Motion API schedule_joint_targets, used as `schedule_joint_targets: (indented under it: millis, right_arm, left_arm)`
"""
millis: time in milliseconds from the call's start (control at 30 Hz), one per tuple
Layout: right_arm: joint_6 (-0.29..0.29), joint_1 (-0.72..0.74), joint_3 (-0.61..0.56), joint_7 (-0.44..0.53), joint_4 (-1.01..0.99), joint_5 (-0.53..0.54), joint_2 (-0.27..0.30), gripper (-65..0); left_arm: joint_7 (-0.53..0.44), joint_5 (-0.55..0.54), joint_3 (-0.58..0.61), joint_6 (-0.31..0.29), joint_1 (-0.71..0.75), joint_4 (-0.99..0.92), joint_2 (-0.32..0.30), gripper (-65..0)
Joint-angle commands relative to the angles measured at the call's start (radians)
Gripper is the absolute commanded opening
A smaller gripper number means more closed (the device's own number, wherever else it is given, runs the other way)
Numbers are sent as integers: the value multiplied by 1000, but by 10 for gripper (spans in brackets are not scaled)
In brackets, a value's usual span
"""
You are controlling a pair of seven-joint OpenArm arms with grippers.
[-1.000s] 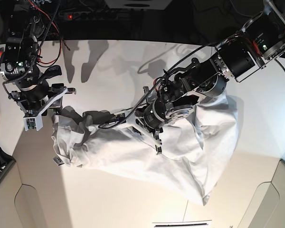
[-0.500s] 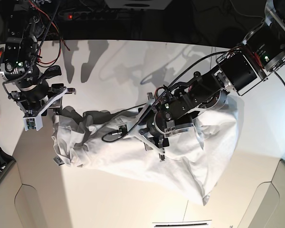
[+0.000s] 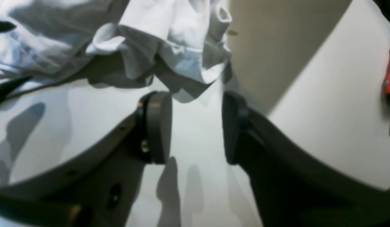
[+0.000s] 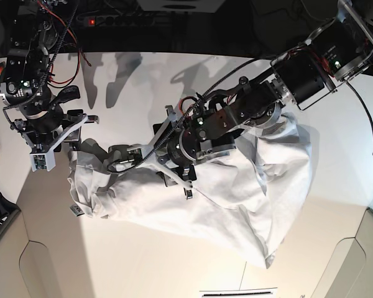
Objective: Layout the t-shirt on the table in an organized manner, then fold the t-shirt properly
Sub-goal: 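Grasp the shirt fabric with the left gripper and drag it toward the right gripper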
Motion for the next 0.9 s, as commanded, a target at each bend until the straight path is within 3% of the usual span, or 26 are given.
schedule_joint_targets:
  millis: [0,133,667,733,833,867]
  right_arm:
    - [-3,11,5,26,19,5,5,-400]
    - [-3,11,5,26,19,5,5,-400]
    - [-3,11,5,30,19,5,5,-400]
    - [-3,11,5,30,19,5,5,-400]
    - [-3,11,5,30,19,5,5,-400]
    - [-3,11,5,30,19,5,5,-400]
  left_arm:
    - [-26,37,-7,37,-19,14,14,-289]
    - [-35,120,-7,108,-13,14,37,-289]
    - [-97,120,-7,106,-13,-138,42,-298]
    - [-101,138,-7,141,-13,-142,42,-384]
    - [-133,174,-7,189,-13,-142,42,-626]
    - [-139,177,-7,200,-14,-142,42,-650]
